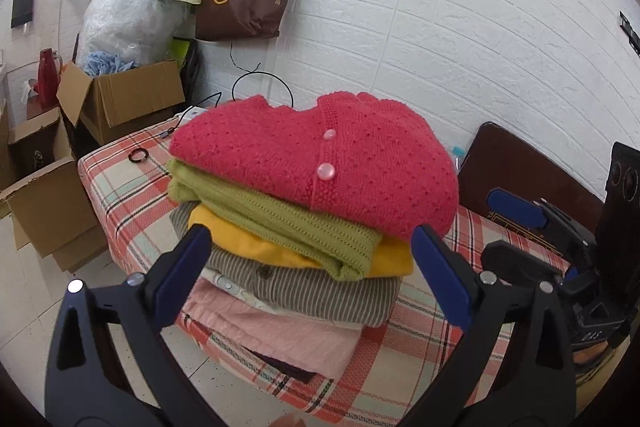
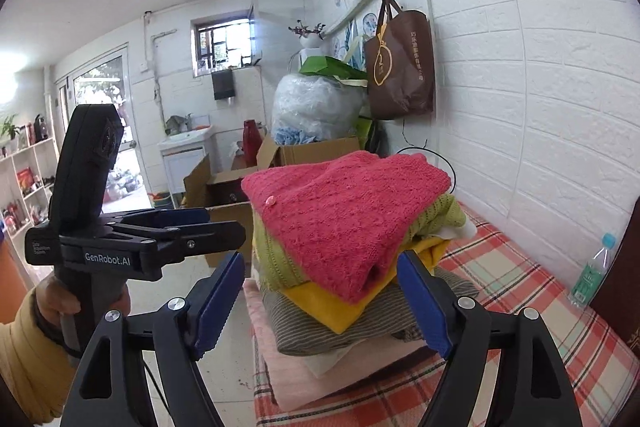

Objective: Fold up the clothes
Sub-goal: 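Release the cardigan on top of the stack and withdraw both tools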

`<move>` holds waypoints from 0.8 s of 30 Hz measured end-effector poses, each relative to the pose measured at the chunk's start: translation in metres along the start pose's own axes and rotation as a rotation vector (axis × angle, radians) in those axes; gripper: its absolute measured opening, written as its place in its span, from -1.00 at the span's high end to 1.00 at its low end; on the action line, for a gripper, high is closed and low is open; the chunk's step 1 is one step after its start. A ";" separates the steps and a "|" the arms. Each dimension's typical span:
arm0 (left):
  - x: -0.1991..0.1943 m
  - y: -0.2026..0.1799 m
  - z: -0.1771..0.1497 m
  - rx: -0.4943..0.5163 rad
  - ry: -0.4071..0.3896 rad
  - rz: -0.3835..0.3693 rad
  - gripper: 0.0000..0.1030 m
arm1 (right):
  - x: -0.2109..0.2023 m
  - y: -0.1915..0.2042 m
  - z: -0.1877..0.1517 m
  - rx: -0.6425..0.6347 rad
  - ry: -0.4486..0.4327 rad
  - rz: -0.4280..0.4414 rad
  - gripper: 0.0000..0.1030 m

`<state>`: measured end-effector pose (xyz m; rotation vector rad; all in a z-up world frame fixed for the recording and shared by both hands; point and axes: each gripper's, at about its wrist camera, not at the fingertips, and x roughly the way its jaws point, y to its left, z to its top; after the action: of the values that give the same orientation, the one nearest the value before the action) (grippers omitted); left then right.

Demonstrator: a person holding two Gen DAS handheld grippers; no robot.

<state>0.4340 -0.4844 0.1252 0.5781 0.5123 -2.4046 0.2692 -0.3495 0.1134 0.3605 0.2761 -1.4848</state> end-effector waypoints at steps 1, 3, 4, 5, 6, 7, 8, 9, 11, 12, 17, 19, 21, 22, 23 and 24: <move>-0.002 -0.001 0.000 0.008 -0.009 0.014 -0.95 | 0.001 0.001 0.000 -0.001 -0.002 0.004 -0.57; -0.005 -0.004 0.001 0.027 -0.016 0.010 -0.95 | 0.002 0.001 -0.001 0.003 -0.002 0.012 -0.57; -0.006 -0.007 0.002 0.032 -0.023 0.016 -0.95 | 0.003 0.001 -0.002 0.004 0.001 0.006 -0.57; -0.008 -0.009 0.003 0.039 -0.031 0.024 -0.95 | 0.003 0.001 -0.002 0.007 0.005 0.000 -0.57; -0.009 -0.011 0.004 0.052 -0.035 0.032 -0.95 | 0.004 0.000 -0.003 0.010 0.009 0.001 -0.57; -0.011 -0.015 0.004 0.063 -0.041 0.048 -0.95 | 0.005 0.000 -0.004 0.012 0.010 0.002 -0.57; -0.012 -0.017 0.003 0.070 -0.048 0.065 -0.95 | 0.004 0.000 -0.005 0.015 0.009 -0.001 -0.57; -0.014 -0.019 0.002 0.076 -0.054 0.082 -0.95 | 0.004 -0.001 -0.006 0.017 0.009 0.000 -0.57; -0.016 -0.023 0.001 0.084 -0.059 0.118 -0.95 | 0.003 -0.001 -0.006 0.019 0.011 0.006 -0.57; -0.017 -0.025 0.000 0.090 -0.064 0.139 -0.95 | 0.002 -0.001 -0.007 0.018 0.010 0.003 -0.57; -0.017 -0.039 -0.006 0.121 -0.070 0.157 -0.95 | 0.000 -0.001 -0.006 0.013 0.011 -0.005 -0.57; -0.016 -0.044 -0.008 0.128 -0.074 0.171 -0.95 | -0.001 -0.002 -0.007 0.019 0.012 -0.004 -0.58; -0.017 -0.045 -0.009 0.126 -0.080 0.180 -0.95 | -0.001 -0.003 -0.008 0.022 0.016 -0.009 -0.60; -0.017 -0.045 -0.009 0.123 -0.081 0.179 -0.95 | 0.000 -0.003 -0.008 0.023 0.018 -0.012 -0.61; -0.017 -0.045 -0.010 0.117 -0.082 0.179 -0.95 | 0.000 -0.003 -0.009 0.024 0.022 -0.011 -0.61; -0.017 -0.044 -0.009 0.113 -0.082 0.178 -0.95 | 0.000 -0.004 -0.010 0.024 0.024 -0.013 -0.61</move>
<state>0.4212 -0.4394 0.1360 0.5474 0.2788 -2.2870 0.2660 -0.3460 0.1041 0.3968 0.2807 -1.4978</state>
